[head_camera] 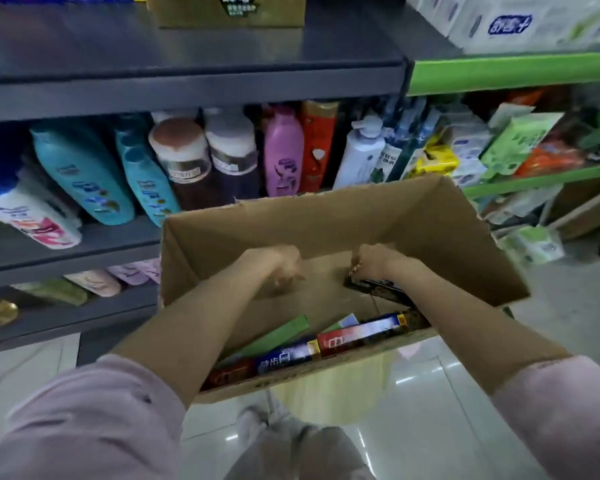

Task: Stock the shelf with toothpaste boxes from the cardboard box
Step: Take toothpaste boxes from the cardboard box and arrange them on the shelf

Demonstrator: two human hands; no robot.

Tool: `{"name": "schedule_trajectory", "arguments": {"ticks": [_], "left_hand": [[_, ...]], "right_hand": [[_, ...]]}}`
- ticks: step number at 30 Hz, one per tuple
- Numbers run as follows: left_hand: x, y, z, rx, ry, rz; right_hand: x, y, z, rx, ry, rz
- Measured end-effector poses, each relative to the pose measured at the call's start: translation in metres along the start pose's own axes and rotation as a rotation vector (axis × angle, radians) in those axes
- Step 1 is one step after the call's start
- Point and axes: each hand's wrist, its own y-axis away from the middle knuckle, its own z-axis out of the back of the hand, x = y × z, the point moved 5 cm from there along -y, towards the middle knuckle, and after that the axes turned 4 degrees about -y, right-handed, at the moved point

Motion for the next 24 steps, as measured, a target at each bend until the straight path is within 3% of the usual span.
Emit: {"name": "schedule_trajectory", "arguments": {"ticks": [4, 7, 12, 17, 21, 24], "left_hand": [[0.000, -0.030, -0.024, 0.001, 0.032, 0.060], [0.012, -0.048, -0.046, -0.038, 0.037, 0.110], [0.018, -0.047, -0.091, 0.118, 0.055, 0.179], [0.030, -0.042, -0.113, 0.209, -0.053, 0.293], [0.044, -0.034, -0.102, 0.045, 0.033, 0.330], [0.059, -0.018, -0.092, -0.103, 0.253, 0.352]], "right_hand": [[-0.027, -0.031, -0.018, 0.053, 0.157, -0.030], [-0.046, -0.061, -0.042, 0.205, 0.160, -0.049], [-0.042, -0.088, -0.057, 0.076, 0.230, 0.154], [-0.003, -0.091, -0.056, 0.092, -0.060, 0.321], [0.014, -0.087, -0.054, 0.096, -0.311, 0.432], [0.016, -0.077, -0.042, 0.066, -0.487, 0.487]]}}
